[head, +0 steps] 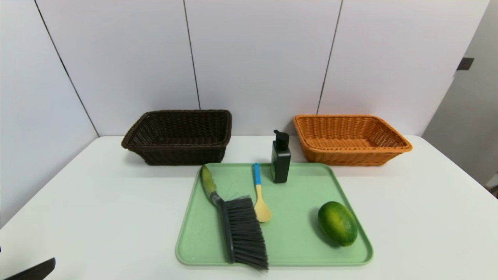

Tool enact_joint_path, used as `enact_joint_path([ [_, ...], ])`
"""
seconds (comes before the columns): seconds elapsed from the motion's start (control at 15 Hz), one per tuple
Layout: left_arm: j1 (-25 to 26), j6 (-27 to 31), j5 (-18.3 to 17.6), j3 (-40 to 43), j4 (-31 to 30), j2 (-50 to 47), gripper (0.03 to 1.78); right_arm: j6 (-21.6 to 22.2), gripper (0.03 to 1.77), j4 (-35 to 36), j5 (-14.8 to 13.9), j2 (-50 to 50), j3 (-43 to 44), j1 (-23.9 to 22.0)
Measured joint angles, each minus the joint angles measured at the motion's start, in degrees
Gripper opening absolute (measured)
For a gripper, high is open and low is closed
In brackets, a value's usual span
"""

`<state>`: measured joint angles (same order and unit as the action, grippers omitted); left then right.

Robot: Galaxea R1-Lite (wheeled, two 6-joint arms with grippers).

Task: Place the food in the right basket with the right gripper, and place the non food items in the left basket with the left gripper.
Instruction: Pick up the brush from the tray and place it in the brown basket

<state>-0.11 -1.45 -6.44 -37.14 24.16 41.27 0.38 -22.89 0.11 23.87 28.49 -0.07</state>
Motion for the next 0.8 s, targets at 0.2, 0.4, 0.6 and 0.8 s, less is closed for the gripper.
enact_joint_path([
  [0.2,-1.43,0.00,-0.17,-8.91,1.57,12.84,1.69,0.00,1.70,-1.80,0.11,12.29,6.42,0.07],
  [0.4,-4.55,-0.74,-0.17,-15.06,5.52,22.26,1.69,-0.11,1.70,-4.30,0.63,24.97,13.40,1.30],
  [0.6,-8.40,-8.00,-0.09,-19.86,8.50,28.68,1.69,-0.05,1.70,-5.39,0.57,36.29,20.13,6.02],
  [0.8,-14.14,-13.98,0.10,-25.20,10.53,33.18,1.69,1.40,1.70,-5.60,0.20,44.81,27.19,12.23],
])
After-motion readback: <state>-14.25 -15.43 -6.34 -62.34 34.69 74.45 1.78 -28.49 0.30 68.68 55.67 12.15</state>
